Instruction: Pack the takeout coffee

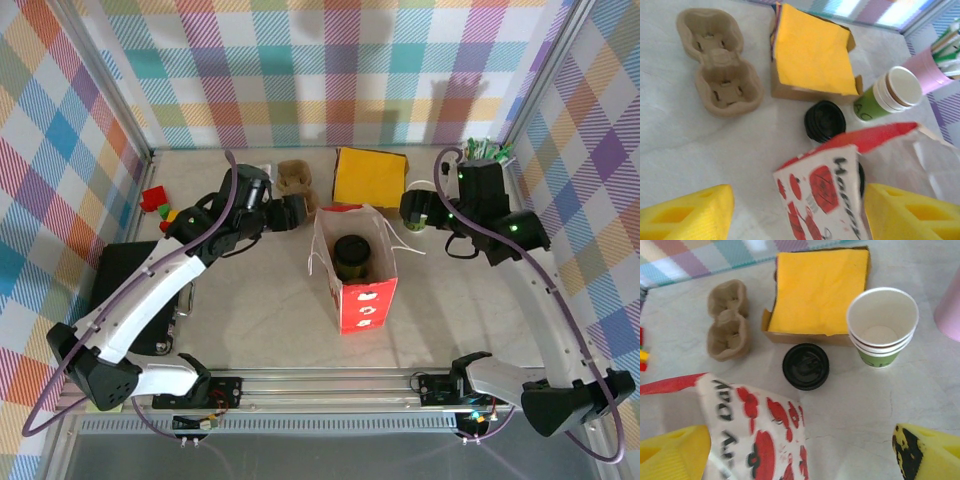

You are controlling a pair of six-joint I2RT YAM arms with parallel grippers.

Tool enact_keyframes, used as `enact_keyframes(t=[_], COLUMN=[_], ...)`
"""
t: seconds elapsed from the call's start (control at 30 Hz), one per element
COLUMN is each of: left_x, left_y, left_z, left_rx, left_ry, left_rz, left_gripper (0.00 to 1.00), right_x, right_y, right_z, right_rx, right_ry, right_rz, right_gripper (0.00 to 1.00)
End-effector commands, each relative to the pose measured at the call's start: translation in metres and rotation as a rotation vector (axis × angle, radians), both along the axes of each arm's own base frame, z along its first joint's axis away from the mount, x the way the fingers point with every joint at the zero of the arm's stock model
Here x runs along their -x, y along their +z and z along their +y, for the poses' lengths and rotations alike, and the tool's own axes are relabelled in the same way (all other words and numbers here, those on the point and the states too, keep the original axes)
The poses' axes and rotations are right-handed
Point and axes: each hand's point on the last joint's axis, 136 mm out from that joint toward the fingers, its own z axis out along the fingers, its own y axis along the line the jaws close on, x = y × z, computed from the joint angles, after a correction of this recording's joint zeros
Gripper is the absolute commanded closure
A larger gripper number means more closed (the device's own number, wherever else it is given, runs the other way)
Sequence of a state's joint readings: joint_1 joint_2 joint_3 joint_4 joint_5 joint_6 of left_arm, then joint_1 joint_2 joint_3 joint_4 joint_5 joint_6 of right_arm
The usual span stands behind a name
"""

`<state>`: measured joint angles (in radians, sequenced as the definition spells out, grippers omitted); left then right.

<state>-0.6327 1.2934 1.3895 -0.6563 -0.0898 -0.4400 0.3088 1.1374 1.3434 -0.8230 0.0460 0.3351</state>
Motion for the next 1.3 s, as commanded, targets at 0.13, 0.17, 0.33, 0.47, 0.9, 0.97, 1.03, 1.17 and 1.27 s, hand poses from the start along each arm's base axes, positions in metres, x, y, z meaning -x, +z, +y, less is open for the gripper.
enact_keyframes(t=[0.13,0.17,0.33,0.47,0.9,0.97,1.03,1.17,1.27], left_x=[-0.009,-0.008,-0.003,-0.003,0.008,0.007,0.005,0.001,-0.004], left_y=[0.021,0.025,0.027,0.013,-0.048,-0.054,-0.058,-0.063,-0.06], left_z=[-0.018,-0.022,-0.04,-0.056,-0.066,-0.061,-0.057,-0.056,-0.057], left_rx=[-0.01,0.008,0.01,-0.004,-0.111,-0.144,-0.169,-0.186,-0.195], left_ry=[-0.148,-0.166,-0.25,-0.326,-0.402,-0.376,-0.362,-0.356,-0.348], left_rz=[-0.157,-0.155,-0.041,0.038,0.22,0.224,0.218,0.205,0.193], left_gripper=[0.28,0.27,0.26,0.26,0.31,0.36,0.46,0.7,0.8], right_x=[-0.032,-0.033,-0.043,-0.055,-0.089,-0.092,-0.094,-0.095,-0.095], right_y=[0.017,0.014,0.007,0.002,0.003,0.005,0.006,0.005,0.012], right_z=[-0.013,-0.014,-0.022,-0.013,-0.014,-0.023,-0.029,-0.038,-0.041], right_rx=[-0.019,-0.016,-0.077,-0.089,-0.102,-0.096,-0.1,-0.101,-0.108], right_ry=[-0.082,-0.079,-0.105,-0.064,-0.073,-0.11,-0.132,-0.162,-0.17], right_rz=[-0.088,-0.075,0.035,0.041,0.038,0.045,0.049,0.049,0.032], right_gripper=[0.05,0.05,0.03,0.04,0.04,0.03,0.04,0.05,0.05])
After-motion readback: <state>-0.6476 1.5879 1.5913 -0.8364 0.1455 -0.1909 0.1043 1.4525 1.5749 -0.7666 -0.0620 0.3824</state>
